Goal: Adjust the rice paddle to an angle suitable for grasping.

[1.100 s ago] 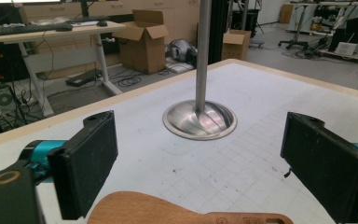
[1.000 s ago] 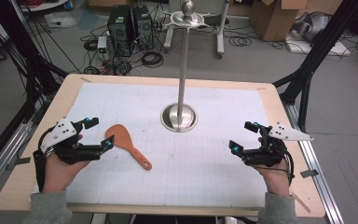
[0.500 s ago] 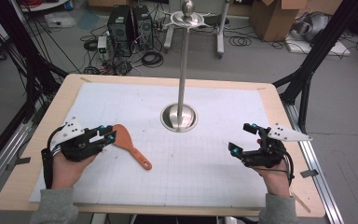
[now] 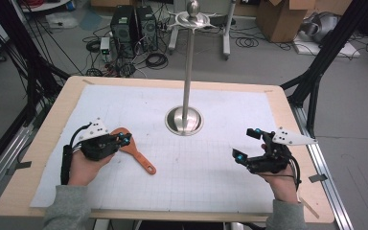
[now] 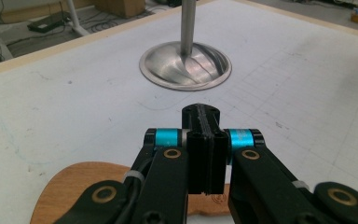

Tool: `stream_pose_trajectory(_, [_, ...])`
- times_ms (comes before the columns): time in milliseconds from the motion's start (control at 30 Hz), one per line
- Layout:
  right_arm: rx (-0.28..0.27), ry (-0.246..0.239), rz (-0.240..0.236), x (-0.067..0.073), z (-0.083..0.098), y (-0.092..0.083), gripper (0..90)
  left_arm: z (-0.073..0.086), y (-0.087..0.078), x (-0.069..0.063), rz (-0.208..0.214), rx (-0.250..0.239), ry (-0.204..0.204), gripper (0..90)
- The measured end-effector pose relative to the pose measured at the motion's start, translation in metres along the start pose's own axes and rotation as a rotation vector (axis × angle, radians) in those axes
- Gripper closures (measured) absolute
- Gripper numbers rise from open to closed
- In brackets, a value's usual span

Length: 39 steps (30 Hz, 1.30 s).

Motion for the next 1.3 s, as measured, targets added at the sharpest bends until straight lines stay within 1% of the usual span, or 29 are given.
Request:
stream_pose_trajectory(67, [-0.002,-0.004,-0.004,0.000,0.000,0.001,1.4,-0.002,0.003,0.001,0.003,0.011,0.002,89.3])
stream_pose_trajectory(100, [0.004,-0.007,-0.008,0.001,0.000,0.001,1.4,-0.004,0.010,0.006,0.010,0.021,-0.011,89.3])
stream_pose_trajectory(133, [0.004,-0.004,-0.008,0.001,0.000,0.001,1.4,-0.004,0.010,0.006,0.010,0.021,-0.011,89.3])
stream_pose_trajectory(167, [0.004,-0.001,-0.009,0.001,0.000,0.001,1.4,-0.004,0.017,0.011,0.002,0.042,-0.020,89.3])
stream_pose_trajectory(200, [0.003,-0.001,-0.010,0.001,-0.001,0.002,1.4,-0.004,0.020,0.014,-0.001,0.052,-0.025,89.2])
stream_pose_trajectory(267, [0.002,-0.005,-0.013,0.001,-0.001,0.002,1.4,-0.003,0.025,0.019,-0.007,0.059,-0.039,89.3])
stream_pose_trajectory(333, [-0.005,-0.015,-0.003,0.001,-0.002,0.002,2.4,-0.002,0.028,0.025,-0.013,0.046,-0.054,89.3])
stream_pose_trajectory(367, [-0.012,-0.018,0.002,0.001,-0.003,0.001,5.1,-0.001,0.030,0.028,-0.014,0.043,-0.062,89.4])
stream_pose_trajectory(400, [-0.012,-0.018,0.002,0.001,-0.003,0.001,5.1,-0.001,0.030,0.028,-0.014,0.043,-0.062,89.4])
stream_pose_trajectory(433, [-0.028,-0.025,-0.002,0.001,-0.004,0.000,5.1,0.000,0.035,0.033,-0.023,0.064,-0.069,89.4])
stream_pose_trajectory(500, [-0.026,-0.020,-0.010,0.002,-0.004,-0.001,5.0,0.001,0.040,0.035,-0.025,0.089,-0.064,89.4])
stream_pose_trajectory(533, [-0.026,-0.024,-0.012,0.002,-0.004,-0.001,5.0,0.000,0.043,0.037,-0.024,0.089,-0.053,89.4])
stream_pose_trajectory(567, [-0.018,-0.023,-0.016,0.002,-0.003,0.000,5.0,0.000,0.046,0.038,-0.020,0.099,-0.062,89.4])
stream_pose_trajectory(600, [-0.017,-0.025,-0.014,0.002,-0.003,0.000,5.0,0.000,0.049,0.039,-0.029,0.115,-0.051,89.4])
stream_pose_trajectory(667, [-0.011,-0.027,-0.015,0.002,-0.003,0.001,5.0,-0.001,0.052,0.041,-0.028,0.120,-0.056,89.4])
stream_pose_trajectory(700, [-0.005,-0.033,-0.017,0.003,-0.002,0.002,5.0,-0.001,0.057,0.044,-0.028,0.139,-0.049,89.4])
stream_pose_trajectory(733, [-0.002,-0.035,-0.020,0.003,-0.002,0.003,5.0,-0.001,0.057,0.044,-0.028,0.139,-0.049,89.4])
stream_pose_trajectory(767, [-0.002,-0.040,-0.020,0.004,-0.002,0.003,5.0,0.000,0.062,0.047,-0.031,0.157,-0.055,89.4])
stream_pose_trajectory(800, [-0.002,-0.040,-0.020,0.004,-0.002,0.003,5.0,0.000,0.062,0.047,-0.031,0.157,-0.055,89.4])
stream_pose_trajectory(833, [-0.002,-0.042,-0.025,0.004,-0.002,0.003,5.0,0.002,0.066,0.050,-0.039,0.168,-0.062,89.4])
stream_pose_trajectory(867, [-0.002,-0.042,-0.025,0.004,-0.002,0.003,5.0,0.002,0.066,0.050,-0.039,0.168,-0.062,89.4])
stream_pose_trajectory(1000, [-0.005,-0.041,-0.023,0.004,-0.002,0.001,5.0,0.007,0.071,0.057,-0.056,0.186,-0.073,89.4])
stream_pose_trajectory(1033, [-0.006,-0.042,-0.026,0.004,-0.002,0.000,5.0,0.010,0.073,0.062,-0.074,0.211,-0.080,89.4])
stream_pose_trajectory(1067, [-0.006,-0.042,-0.026,0.004,-0.002,0.000,5.0,0.010,0.073,0.062,-0.074,0.211,-0.080,89.4])
stream_pose_trajectory(1100, [-0.007,-0.057,-0.026,0.005,-0.002,0.000,5.0,0.010,0.075,0.066,-0.075,0.223,-0.080,89.4])
stream_pose_trajectory(1133, [-0.007,-0.057,-0.026,0.005,-0.002,0.000,5.0,0.010,0.075,0.066,-0.075,0.223,-0.080,89.4])
stream_pose_trajectory(1167, [-0.004,-0.074,-0.027,0.006,-0.002,0.001,5.0,0.009,0.077,0.067,-0.082,0.234,-0.072,89.4])
stream_pose_trajectory(1200, [0.001,-0.074,-0.028,0.007,-0.002,0.002,5.0,0.009,0.077,0.067,-0.082,0.234,-0.072,89.4])
stream_pose_trajectory(1300, [0.003,-0.096,-0.031,0.007,-0.002,0.003,5.0,0.009,0.083,0.070,-0.085,0.252,-0.066,89.4])
Point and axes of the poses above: each handheld gripper's, and its own axes: y roughly forward along the jaws, z roughly out of its underside, x roughly to its left, the point moved 5 cm from there along y, roughly forward along the jaws, and after that the axes turned 7 degrees about x, right-handed, at the moved point
